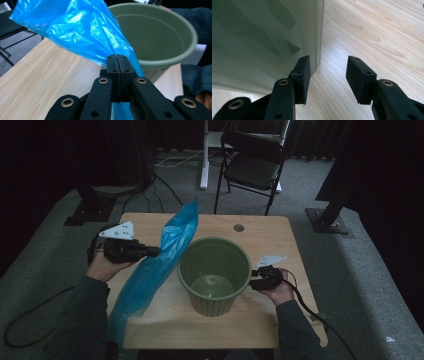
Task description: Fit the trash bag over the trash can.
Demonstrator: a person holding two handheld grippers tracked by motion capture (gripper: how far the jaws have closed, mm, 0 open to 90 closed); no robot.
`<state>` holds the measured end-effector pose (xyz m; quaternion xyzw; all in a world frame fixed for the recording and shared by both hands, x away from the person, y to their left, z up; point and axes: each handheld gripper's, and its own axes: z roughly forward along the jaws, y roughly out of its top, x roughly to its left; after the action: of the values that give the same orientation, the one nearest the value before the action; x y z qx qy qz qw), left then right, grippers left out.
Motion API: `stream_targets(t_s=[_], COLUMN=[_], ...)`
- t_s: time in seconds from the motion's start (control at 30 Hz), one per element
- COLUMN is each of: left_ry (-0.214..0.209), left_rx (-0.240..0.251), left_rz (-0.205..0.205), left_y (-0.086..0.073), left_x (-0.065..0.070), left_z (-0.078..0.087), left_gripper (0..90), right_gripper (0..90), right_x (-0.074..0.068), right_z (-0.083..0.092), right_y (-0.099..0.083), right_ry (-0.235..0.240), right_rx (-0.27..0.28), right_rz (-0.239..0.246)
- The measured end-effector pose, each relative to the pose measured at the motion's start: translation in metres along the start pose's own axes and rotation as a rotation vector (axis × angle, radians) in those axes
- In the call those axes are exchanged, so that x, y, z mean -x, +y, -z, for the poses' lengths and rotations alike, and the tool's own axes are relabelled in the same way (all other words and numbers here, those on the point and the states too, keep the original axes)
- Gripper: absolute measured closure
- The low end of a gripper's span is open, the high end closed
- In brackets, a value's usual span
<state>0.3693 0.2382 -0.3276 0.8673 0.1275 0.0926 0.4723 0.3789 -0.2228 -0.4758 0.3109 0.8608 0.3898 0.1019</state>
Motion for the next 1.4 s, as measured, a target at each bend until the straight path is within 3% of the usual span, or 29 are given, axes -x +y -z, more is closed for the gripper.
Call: stream_targets(t_s=[0.53, 0.77, 1.0, 1.1, 1.2, 1.4], left_ry=[-0.105, -0.147, -0.188, -0.194, -0.191, -0.094], left_rx=[-0.029, -0.066, -0.096, -0.135, -0.135, -0.122], left_rz=[-0.096, -0.123, -0.121, -0.120, -0.114, -0.087], left_y=[0.014, 0.012, 0.004, -0.001, -0.001, 0.006], left_x=[0.028, 0.039, 0.044, 0.045, 0.044, 0.037], left_z=[-0.007, -0.008, -0.008, -0.009, -0.010, -0.018], left_gripper=[88.8, 88.6, 88.6, 88.6, 88.6, 88.6], right_gripper=[53.5, 53.5, 53.5, 53.5, 53.5, 53.5], right_x=[0.000, 0.000, 0.000, 0.000, 0.000, 0.000], right_z=[0.000, 0.001, 0.001, 0.001, -0.001, -0.002], right_y=[0.001, 0.000, 0.000, 0.000, 0.001, 0.001], right_ry=[0.000, -0.001, -0.001, -0.002, 0.000, -0.001], right_rx=[0.000, 0.003, 0.002, 0.004, 0.001, 0.001], right_rz=[0.002, 0.001, 0.003, 0.002, 0.002, 0.006])
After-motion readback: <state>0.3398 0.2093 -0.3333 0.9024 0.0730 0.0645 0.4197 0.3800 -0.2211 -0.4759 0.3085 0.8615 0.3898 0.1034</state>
